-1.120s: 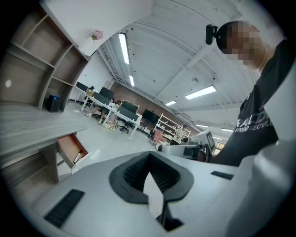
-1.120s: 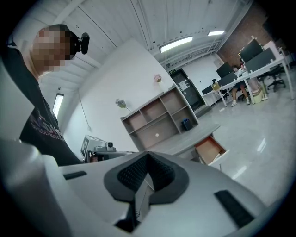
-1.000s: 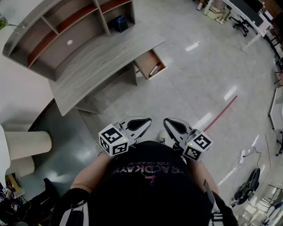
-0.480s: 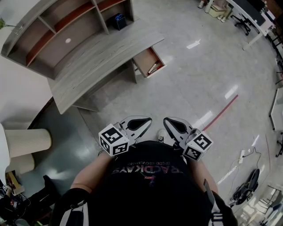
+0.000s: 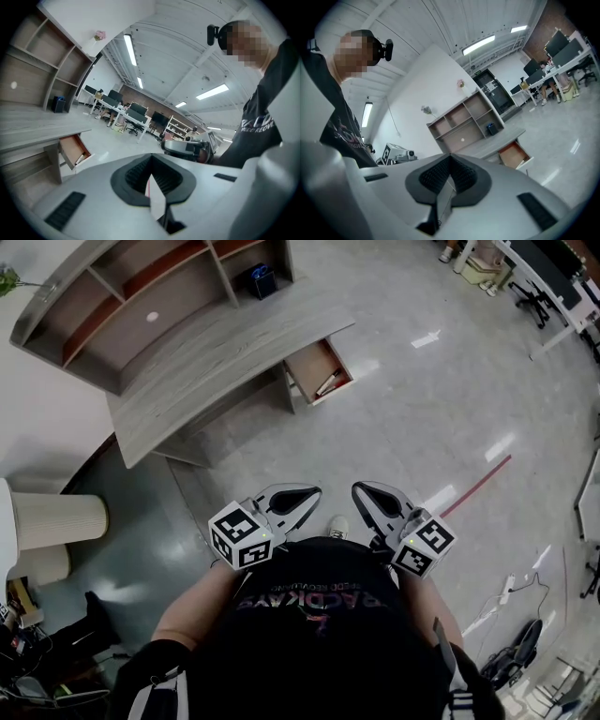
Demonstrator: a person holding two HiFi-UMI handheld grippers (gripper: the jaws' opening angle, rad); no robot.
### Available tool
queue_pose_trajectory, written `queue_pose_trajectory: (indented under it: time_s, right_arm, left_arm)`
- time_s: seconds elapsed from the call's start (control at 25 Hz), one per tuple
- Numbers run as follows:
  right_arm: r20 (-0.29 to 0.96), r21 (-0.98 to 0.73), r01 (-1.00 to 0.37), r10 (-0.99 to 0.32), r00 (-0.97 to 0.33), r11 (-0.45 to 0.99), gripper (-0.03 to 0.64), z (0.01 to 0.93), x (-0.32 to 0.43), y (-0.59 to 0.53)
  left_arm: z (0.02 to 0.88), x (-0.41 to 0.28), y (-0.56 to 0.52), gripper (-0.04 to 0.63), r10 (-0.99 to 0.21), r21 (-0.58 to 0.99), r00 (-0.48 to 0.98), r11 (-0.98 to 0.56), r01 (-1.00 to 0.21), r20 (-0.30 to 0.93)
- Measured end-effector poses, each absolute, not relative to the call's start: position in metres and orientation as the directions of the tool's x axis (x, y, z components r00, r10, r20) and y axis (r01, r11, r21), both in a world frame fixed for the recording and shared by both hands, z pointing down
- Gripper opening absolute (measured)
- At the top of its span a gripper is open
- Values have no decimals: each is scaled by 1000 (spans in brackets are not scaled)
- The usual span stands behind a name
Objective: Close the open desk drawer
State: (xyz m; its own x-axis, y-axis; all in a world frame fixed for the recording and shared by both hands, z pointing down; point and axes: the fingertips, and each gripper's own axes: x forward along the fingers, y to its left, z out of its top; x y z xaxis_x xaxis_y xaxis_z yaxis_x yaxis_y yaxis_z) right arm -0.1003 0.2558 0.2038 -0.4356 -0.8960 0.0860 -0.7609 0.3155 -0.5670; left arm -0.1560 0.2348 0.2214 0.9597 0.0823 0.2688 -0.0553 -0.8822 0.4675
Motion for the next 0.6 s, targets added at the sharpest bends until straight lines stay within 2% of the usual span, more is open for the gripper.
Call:
queue_pose_trajectory:
  time_s: [0.6]
  right_arm:
    - [65, -564, -729, -859, -508, 388, 11, 211, -50, 262]
  left_arm:
    - [222, -124, 223, 11, -82, 425, 950, -880, -211, 301]
